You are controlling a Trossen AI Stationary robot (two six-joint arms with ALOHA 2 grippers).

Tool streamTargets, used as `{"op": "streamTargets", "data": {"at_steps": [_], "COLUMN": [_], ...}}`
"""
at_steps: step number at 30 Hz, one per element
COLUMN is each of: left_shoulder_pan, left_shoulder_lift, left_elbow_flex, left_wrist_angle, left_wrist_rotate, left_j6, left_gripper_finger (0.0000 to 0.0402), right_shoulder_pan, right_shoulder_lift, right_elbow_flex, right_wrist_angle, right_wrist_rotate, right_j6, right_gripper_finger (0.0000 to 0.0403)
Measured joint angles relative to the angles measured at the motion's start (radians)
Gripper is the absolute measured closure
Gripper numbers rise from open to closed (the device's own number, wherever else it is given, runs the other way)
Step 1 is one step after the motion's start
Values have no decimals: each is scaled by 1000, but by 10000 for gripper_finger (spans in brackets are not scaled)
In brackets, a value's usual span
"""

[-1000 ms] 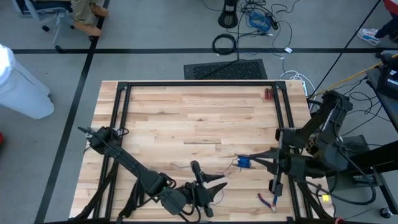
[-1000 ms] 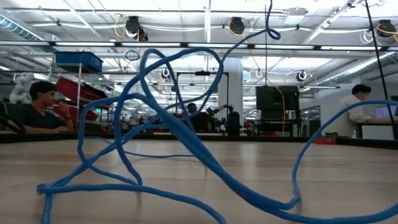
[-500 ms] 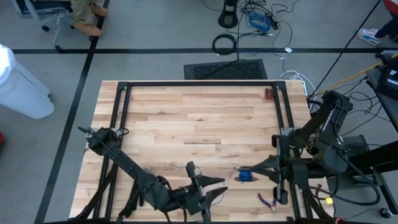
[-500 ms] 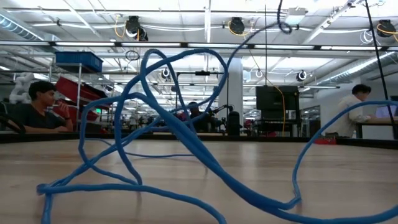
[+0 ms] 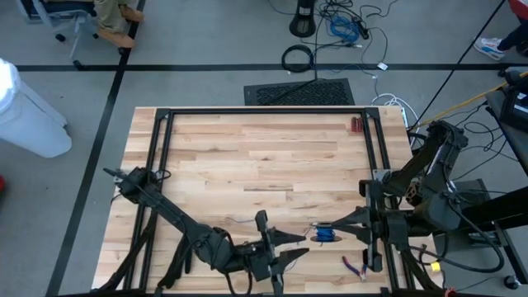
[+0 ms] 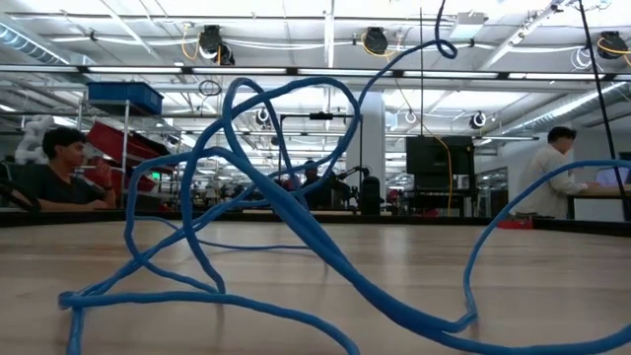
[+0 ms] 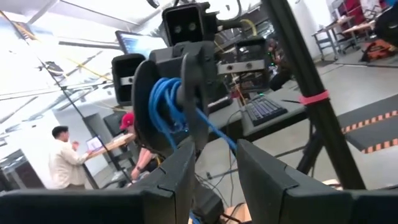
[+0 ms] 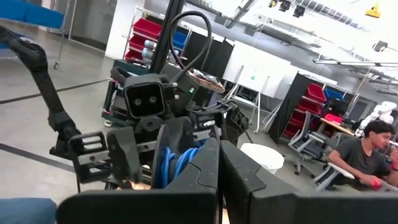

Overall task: Coil cords
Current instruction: Coil the blue wire onto the black spool

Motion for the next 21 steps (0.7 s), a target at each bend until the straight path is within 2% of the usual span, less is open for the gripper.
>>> {"op": "streamTargets", "data": {"at_steps": [16,21], "left_shoulder_pan": [20,20], "left_shoulder_lift": [0,0], "left_elbow_flex": [0,0], "left_wrist_angle": [23,25], "left_wrist_rotate": [78,82], "left_j6": [-25,-25], "left_gripper_finger": [276,299], "right_shoulder_pan": [-46,-46], "right_shoulder_lift": [42,44], "right_elbow_flex": [1,1], "right_wrist_angle": [8,8], "right_wrist_rotate": [-52,-52], "right_j6": [47,45], "right_gripper_finger": [403,403]}}
